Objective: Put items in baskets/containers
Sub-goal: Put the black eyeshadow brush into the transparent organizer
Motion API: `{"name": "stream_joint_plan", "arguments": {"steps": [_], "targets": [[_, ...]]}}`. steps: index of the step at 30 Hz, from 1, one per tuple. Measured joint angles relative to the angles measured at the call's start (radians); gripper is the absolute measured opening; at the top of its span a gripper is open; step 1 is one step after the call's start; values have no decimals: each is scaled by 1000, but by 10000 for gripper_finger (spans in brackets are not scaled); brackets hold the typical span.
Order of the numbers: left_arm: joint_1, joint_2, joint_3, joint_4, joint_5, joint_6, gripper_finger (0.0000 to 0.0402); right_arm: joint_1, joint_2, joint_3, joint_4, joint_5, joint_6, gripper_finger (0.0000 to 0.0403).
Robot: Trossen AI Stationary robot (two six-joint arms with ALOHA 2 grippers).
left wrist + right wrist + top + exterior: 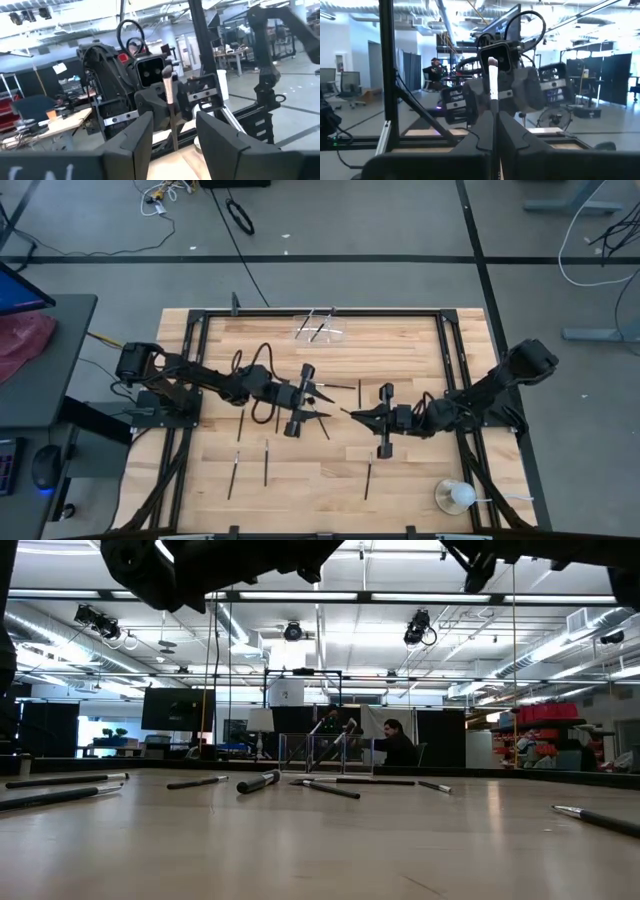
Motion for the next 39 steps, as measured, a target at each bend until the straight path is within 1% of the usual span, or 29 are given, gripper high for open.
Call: {"name": "stream_joint_plan", "arguments": {"steps": [3,6,8,10,12,15,25,28,30,33,36,39], "targets": [[5,0,2,11,1,-36,189,-23,24,29,-9,-30,-6,6],[5,0,8,25,29,-44,217,-40,50,50,-16,-38,-8,6],[-1,0,8,36,49,-34,226,-48,64,61,-13,-38,-8,6],[-8,0,8,39,42,-31,224,-55,77,65,-13,-38,-4,6],[-13,0,8,43,26,-31,211,-60,86,71,-12,-38,3,6],[-11,0,8,41,9,-31,180,-63,89,78,-16,-38,3,6],[-11,0,8,61,6,-28,48,-64,89,80,-39,-39,20,6],[-11,0,8,60,11,-28,17,-64,89,80,-48,-38,30,6],[-10,0,8,58,11,-28,10,-64,88,80,-51,-39,30,6],[-10,0,8,53,11,-28,12,-64,88,80,-55,-39,30,8],[-9,0,8,25,12,-28,10,-64,87,80,-87,-34,39,22],[1,0,8,-34,5,-38,8,-64,71,80,-170,31,93,47]]}}
